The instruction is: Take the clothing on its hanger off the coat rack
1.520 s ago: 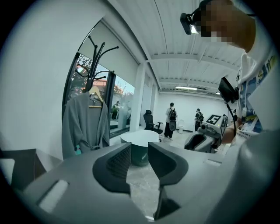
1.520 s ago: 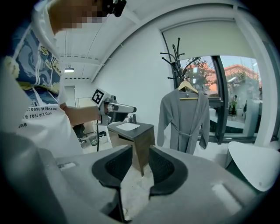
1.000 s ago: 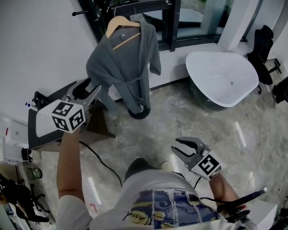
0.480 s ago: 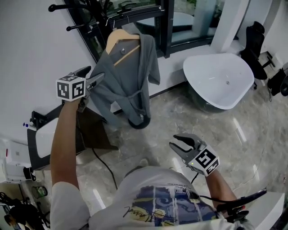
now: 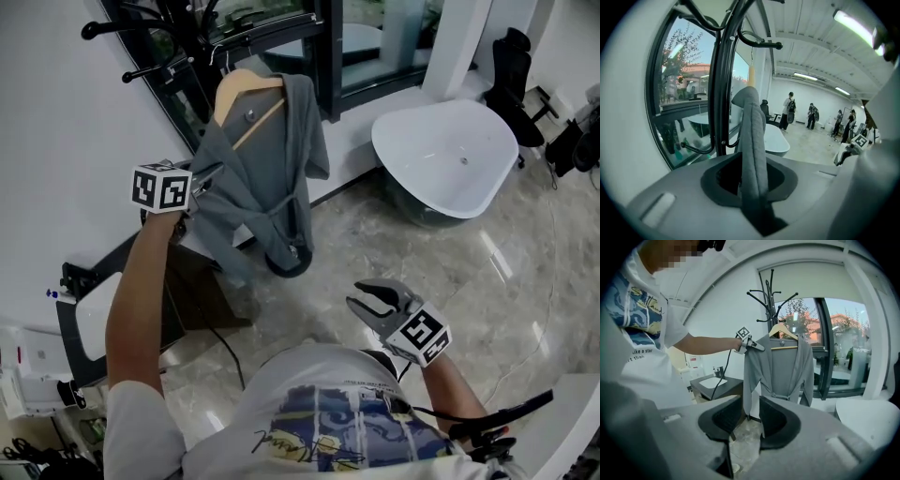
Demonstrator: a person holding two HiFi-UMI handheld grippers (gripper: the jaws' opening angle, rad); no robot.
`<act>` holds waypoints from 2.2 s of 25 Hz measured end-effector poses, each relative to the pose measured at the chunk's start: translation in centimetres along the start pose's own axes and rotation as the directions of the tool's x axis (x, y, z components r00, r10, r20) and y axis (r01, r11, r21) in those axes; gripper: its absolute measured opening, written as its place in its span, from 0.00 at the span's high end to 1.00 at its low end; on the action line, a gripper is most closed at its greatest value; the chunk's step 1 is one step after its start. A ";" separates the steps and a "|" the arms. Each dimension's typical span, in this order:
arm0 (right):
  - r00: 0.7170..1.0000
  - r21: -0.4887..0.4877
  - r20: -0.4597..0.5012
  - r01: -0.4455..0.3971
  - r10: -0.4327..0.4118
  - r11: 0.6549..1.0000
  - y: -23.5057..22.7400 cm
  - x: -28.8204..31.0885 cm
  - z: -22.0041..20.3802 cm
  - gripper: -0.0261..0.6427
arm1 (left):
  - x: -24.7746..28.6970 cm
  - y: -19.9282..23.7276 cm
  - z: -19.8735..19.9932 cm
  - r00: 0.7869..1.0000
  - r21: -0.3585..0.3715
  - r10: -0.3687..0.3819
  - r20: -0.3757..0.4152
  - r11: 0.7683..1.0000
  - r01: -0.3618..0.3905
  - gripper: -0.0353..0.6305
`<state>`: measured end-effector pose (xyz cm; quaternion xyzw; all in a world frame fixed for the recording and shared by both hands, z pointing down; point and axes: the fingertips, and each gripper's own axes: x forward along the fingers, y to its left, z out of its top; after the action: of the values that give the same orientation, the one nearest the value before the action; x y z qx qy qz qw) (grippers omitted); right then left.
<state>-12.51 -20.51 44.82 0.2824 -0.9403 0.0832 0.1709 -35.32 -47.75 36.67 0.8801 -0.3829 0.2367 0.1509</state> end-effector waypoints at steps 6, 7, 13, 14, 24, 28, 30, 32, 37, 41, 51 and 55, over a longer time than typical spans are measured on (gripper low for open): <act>0.999 0.026 -0.010 0.045 -0.045 0.999 -0.6 -1.0 -0.8 0.78 | -0.8 -0.3 0.2 0.999 -0.025 -0.021 0.033 0.999 0.022 0.90; 0.999 0.030 -0.011 0.051 -0.051 0.998 -0.6 -1.3 -1.0 0.79 | -0.9 -0.4 0.3 0.999 -0.030 -0.018 0.038 0.999 0.019 0.91; 0.998 0.036 -0.015 0.057 -0.056 0.998 -0.5 -2.5 -1.4 0.79 | -2.2 -1.7 1.6 0.996 -0.060 0.006 0.093 0.998 0.000 0.94; 0.999 0.034 -0.015 0.052 -0.051 0.998 -0.3 -2.6 -1.4 0.78 | -2.3 -1.9 1.8 0.995 -0.060 0.010 0.096 0.998 -0.004 0.94; 0.999 0.015 -0.022 0.031 -0.030 0.999 -0.1 -4.3 -2.4 0.79 | -4.0 -4.2 3.2 0.992 -0.032 0.023 0.125 0.999 -0.020 0.94; 0.999 0.008 -0.033 0.022 -0.022 1.000 0.0 -5.7 -2.8 0.79 | -4.4 -5.7 4.4 0.992 -0.012 0.003 0.128 1.000 -0.001 0.94; 0.999 0.002 -0.042 0.022 -0.022 1.000 -0.2 -6.6 -2.6 0.79 | -4.4 -6.4 4.9 0.991 -0.010 -0.001 0.133 1.000 0.002 0.94; 0.999 0.001 -0.047 0.020 -0.020 1.000 -0.2 -7.4 -2.5 0.79 | -4.5 -7.0 5.1 0.990 -0.011 -0.006 0.139 1.000 0.008 0.94; 0.999 -0.015 -0.036 0.020 -0.021 1.000 -1.3 -9.6 -3.0 0.79 | -3.4 -9.3 5.5 0.990 -0.010 -0.013 0.142 1.000 0.014 0.94; 1.000 -0.017 -0.026 0.012 -0.013 1.000 -2.1 -10.6 -3.3 0.79 | -3.2 -11.1 5.7 0.989 -0.011 -0.014 0.145 1.000 0.015 0.94; 0.999 -0.050 0.001 -0.037 0.037 0.998 -2.0 -13.0 -2.9 0.79 | -4.7 -18.7 4.8 0.988 0.009 -0.033 0.152 0.999 0.032 0.94; 0.999 -0.047 -0.002 -0.049 0.049 0.998 -2.3 -13.8 -3.7 0.82 | -5.7 -22.0 4.2 0.987 0.011 -0.034 0.160 0.999 0.033 0.94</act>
<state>0.56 -14.50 43.33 0.2552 -0.9485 0.0655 0.1759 -21.08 -31.65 28.22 0.9031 -0.3781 0.1642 0.1201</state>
